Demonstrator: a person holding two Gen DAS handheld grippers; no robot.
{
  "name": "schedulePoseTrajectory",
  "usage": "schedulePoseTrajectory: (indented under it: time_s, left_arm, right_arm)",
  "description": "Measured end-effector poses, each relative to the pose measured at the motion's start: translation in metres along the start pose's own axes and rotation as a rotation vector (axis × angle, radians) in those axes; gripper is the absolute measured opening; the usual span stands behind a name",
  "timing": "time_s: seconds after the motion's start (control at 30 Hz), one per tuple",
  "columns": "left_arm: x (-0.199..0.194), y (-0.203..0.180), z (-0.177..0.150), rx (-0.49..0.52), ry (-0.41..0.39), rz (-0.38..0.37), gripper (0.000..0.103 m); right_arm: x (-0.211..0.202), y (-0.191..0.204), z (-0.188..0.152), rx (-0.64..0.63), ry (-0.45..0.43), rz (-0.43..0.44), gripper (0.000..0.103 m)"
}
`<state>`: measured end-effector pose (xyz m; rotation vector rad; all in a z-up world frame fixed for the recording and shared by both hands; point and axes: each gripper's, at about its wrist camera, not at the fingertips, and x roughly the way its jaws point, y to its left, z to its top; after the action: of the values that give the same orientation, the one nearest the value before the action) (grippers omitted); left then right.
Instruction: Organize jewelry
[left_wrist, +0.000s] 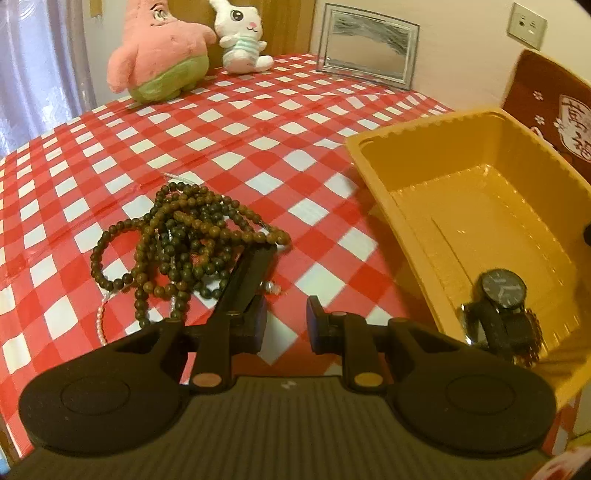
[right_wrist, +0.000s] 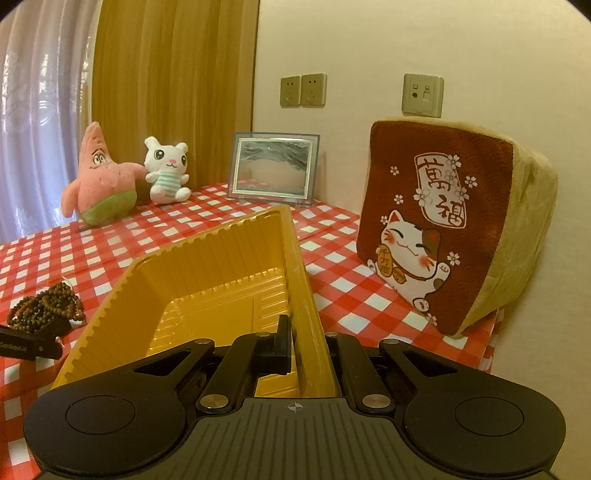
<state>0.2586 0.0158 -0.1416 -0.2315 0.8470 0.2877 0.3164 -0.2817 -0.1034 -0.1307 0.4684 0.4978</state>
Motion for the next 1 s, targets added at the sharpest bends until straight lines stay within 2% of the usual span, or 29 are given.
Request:
schedulePoseTrajectory:
  time_s: [0.63, 0.77, 1.0]
  left_arm:
    - [0.021, -0.004, 0.015, -0.018, -0.002, 0.027, 0.018]
    - [0.024, -0.007, 0.017, 0.014, -0.008, 0.047, 0.008]
    - [0.018, -0.007, 0.009, 0.044, -0.011, 0.021, 0.008]
  right_arm:
    - [0.005, -0.001, 0.0, 0.005, 0.01, 0.006, 0.005]
    - [0.005, 0.0, 0.0, 0.006, 0.01, 0.006, 0.005]
    - [0.005, 0.0, -0.001, 0.007, 0.011, 0.006, 0.005]
